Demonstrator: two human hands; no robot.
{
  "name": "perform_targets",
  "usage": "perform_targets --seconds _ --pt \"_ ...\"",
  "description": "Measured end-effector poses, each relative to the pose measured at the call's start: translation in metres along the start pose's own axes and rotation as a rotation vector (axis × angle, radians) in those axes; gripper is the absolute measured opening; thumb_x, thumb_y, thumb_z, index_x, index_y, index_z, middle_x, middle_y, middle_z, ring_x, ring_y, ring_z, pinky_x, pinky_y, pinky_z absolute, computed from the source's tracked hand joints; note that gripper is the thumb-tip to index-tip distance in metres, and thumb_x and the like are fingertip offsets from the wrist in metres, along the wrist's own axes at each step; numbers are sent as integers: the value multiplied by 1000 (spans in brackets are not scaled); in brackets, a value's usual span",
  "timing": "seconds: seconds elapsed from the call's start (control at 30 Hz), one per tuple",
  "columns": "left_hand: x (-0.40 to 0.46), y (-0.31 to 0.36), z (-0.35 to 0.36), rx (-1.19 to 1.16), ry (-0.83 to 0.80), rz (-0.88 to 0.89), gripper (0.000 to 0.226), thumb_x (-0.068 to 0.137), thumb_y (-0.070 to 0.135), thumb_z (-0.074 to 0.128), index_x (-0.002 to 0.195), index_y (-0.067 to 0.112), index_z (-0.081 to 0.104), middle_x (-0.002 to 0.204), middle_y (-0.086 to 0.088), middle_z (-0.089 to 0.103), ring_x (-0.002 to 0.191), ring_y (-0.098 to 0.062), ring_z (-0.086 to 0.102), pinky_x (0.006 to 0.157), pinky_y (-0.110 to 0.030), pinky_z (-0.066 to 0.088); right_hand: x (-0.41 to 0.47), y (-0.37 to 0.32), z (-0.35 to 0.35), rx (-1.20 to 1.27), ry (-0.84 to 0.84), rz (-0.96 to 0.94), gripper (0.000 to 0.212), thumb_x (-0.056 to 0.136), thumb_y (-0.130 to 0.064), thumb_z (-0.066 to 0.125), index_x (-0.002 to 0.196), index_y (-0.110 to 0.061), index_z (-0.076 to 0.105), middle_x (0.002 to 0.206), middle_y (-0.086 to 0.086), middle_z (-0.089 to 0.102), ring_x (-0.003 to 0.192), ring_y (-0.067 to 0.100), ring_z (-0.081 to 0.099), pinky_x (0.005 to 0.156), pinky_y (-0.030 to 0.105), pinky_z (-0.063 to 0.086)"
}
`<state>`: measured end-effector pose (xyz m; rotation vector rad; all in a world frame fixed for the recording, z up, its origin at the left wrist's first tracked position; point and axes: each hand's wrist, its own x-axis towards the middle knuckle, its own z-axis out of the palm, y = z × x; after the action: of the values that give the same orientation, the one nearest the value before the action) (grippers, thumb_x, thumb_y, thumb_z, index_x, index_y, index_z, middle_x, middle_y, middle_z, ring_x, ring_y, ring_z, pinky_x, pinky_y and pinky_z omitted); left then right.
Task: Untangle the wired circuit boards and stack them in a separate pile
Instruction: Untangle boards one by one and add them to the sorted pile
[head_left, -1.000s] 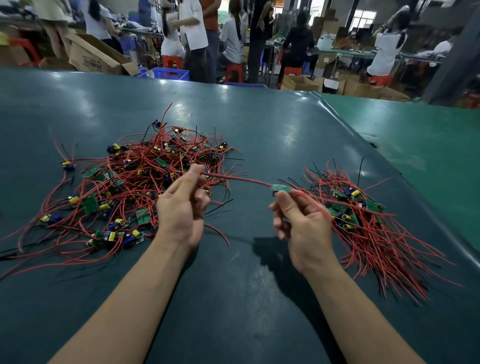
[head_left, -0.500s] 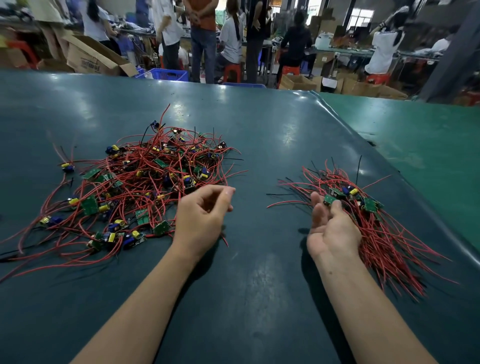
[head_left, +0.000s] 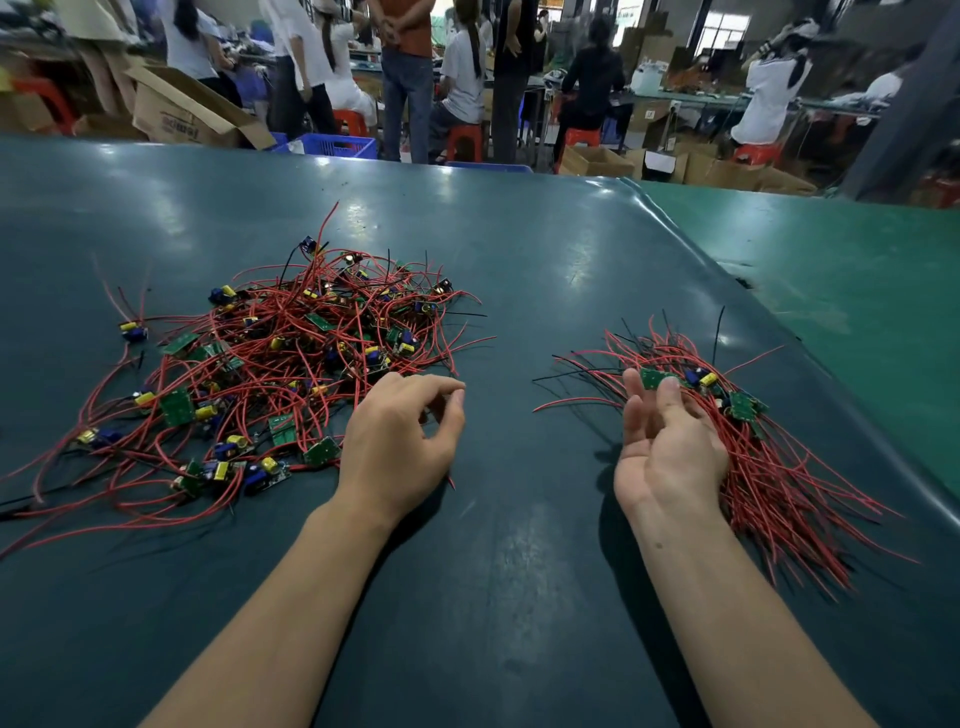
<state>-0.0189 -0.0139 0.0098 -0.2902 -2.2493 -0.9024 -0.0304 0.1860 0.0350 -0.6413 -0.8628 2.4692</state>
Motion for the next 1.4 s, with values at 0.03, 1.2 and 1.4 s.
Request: perform_targets --seconds 0.03,1.2,1.4 --pt "0 -1 1 9 -5 -1 7 86 9 70 91 9 75 78 4 69 72 -23 57 70 -37 51 0 0 1 -3 -6 -7 14 96 -4 58 87 -11 51 89 9 63 63 14 72 51 16 52" --pt "11 -23 6 434 -161 -383 25 95 26 59 115 12 62 118 -11 50 111 -31 47 92 -42 41 -14 20 4 -449 -331 -5 33 95 -16 57 63 -10 61 62 7 67 41 12 43 38 18 27" --pt "9 -20 3 381 -15 -292 16 93 23 63 101 10 68 105 -12 66 98 -35 53 85 -43 41 -15 22 5 -515 -393 -11 31 95 -16 57 65 -8 61 62 6 67 39 12 44 38 18 28"
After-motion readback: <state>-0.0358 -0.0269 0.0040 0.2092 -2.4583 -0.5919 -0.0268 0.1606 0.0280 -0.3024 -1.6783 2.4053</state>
